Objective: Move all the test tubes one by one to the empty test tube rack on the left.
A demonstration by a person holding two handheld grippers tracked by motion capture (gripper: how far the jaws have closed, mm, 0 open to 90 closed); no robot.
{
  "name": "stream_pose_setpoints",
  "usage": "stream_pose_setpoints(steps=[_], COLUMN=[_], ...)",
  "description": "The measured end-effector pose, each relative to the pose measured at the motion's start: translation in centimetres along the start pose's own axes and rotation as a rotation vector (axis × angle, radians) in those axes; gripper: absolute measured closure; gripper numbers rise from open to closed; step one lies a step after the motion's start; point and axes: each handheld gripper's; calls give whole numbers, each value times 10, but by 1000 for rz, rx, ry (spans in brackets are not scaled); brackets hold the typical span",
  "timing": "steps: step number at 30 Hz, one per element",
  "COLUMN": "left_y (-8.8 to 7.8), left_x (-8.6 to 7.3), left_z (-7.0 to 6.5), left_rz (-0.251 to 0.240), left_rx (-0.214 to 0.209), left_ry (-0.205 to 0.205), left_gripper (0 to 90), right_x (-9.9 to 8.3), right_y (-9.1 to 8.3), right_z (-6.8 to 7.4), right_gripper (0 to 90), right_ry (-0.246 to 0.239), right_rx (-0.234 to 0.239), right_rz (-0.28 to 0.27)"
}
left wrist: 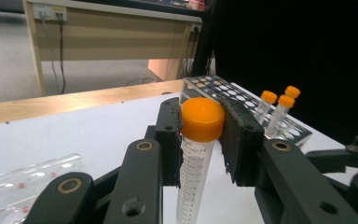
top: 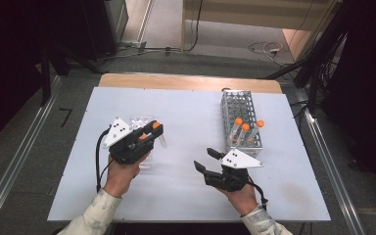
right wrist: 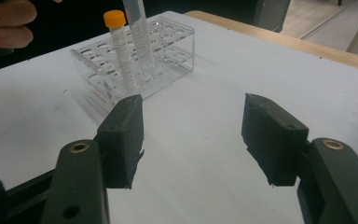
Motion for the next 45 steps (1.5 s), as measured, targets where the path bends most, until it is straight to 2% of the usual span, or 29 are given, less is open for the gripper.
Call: stream_pose_setpoints(steps=[16,22,28,45], left_y=[-2,-5,-7,2], left_x=[4,4,3,-7], left_z=[17,23,28,28], left_rz=[-30,-31,-24,37], left_rx=[101,128,168,194], left_ry=[8,0,10,45], left_gripper=[696,696,696,694], right_x=[0,-2,-2,-2], right_y=[-2,-1,-2,-2], right_z=[-2,-3,-3,-3], right_gripper=[373,372,372,373], right_ry=[-3,1,7,2], right_rx=[-8,-14,-21,-21], right_rz=[-4,-1,-3,-4])
Point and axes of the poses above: each handheld gripper's, and its own axes: y roughly forward along the jaws, x roughly out of its top, z roughly to its left
